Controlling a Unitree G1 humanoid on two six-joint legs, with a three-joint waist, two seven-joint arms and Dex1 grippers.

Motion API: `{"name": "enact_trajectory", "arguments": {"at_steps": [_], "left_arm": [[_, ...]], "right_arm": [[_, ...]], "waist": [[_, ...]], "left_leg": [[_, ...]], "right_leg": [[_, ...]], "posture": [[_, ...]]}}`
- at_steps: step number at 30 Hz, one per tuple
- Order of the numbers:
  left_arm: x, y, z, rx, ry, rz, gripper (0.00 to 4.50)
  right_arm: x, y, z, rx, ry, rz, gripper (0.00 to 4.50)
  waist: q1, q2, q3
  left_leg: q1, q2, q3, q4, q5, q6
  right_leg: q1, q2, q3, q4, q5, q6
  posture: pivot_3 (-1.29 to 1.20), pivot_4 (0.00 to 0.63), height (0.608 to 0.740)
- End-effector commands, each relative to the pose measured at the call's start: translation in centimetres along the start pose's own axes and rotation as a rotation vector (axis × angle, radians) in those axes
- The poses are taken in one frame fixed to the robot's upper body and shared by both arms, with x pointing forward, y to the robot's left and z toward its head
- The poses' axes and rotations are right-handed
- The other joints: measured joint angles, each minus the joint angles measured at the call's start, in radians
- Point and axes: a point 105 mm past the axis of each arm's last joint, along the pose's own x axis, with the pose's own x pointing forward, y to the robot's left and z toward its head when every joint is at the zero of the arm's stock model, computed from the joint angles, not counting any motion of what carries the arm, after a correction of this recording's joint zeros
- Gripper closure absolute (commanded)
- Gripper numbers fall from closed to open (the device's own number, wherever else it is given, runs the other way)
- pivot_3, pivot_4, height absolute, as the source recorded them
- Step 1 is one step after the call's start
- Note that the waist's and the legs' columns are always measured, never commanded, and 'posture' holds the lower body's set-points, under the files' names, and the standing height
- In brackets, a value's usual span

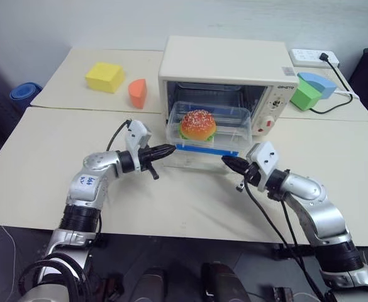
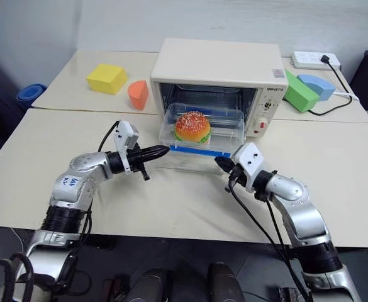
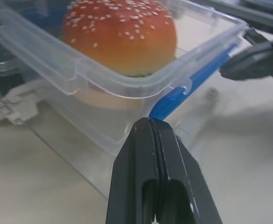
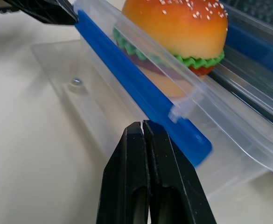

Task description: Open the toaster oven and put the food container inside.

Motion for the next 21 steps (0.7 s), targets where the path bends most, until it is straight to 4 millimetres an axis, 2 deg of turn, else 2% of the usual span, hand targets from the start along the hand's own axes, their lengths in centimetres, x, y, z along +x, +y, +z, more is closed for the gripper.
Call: {"name": "enact_trajectory", "arguments": {"at_steps": [1, 9, 14, 18, 21], "left_arm": [[0.5, 1.4, 1.5, 0.032, -0.065, 0.108, 4.50], [3.1, 2.9, 2.5, -0.004, -0.150, 0.240, 4.50], [3.5, 2.1, 2.1, 0.012, -0.144, 0.200, 4.50], [2.4, 1.6, 1.1, 0.031, -0.108, 0.157, 4.50], [0.8, 2.0, -0.1, 0.026, -0.062, 0.169, 4.50]], "right_arm": [[1.1, -0.8, 0.9, -0.047, -0.048, -0.013, 4.43], [4.2, -3.9, 1.3, -0.059, -0.075, -0.144, 4.43], [4.8, -3.0, 1.8, -0.039, -0.085, -0.086, 4.43], [4.1, -1.4, 1.5, -0.035, -0.072, 0.004, 4.43], [2.9, -0.4, 1.1, -0.032, -0.053, 0.055, 4.43]], "waist": [[-0.002, 0.000, 0.000], [0.001, 0.000, 0.000], [0.001, 0.000, 0.000], [-0.002, 0.000, 0.000], [-0.009, 0.000, 0.000]], "left_leg": [[0.000, 0.000, 0.000, 0.000, 0.000, 0.000], [0.001, -0.002, 0.000, 0.003, 0.002, 0.000], [0.002, -0.003, 0.000, 0.002, 0.003, 0.000], [0.001, -0.002, 0.000, 0.001, 0.003, 0.000], [0.001, -0.002, 0.000, 0.001, 0.003, 0.000]], "right_leg": [[0.000, 0.000, 0.000, 0.000, 0.000, 0.000], [0.001, -0.001, 0.000, 0.004, 0.001, 0.001], [0.001, -0.002, 0.001, 0.004, 0.001, 0.002], [0.000, -0.002, 0.001, 0.004, 0.001, 0.002], [0.000, -0.001, 0.001, 0.004, 0.001, 0.002]], "posture": [[0.00, 0.150, 0.740], [0.00, 0.150, 0.740], [0.00, 0.150, 0.740], [0.00, 0.150, 0.740], [0.00, 0.150, 0.740]]}}
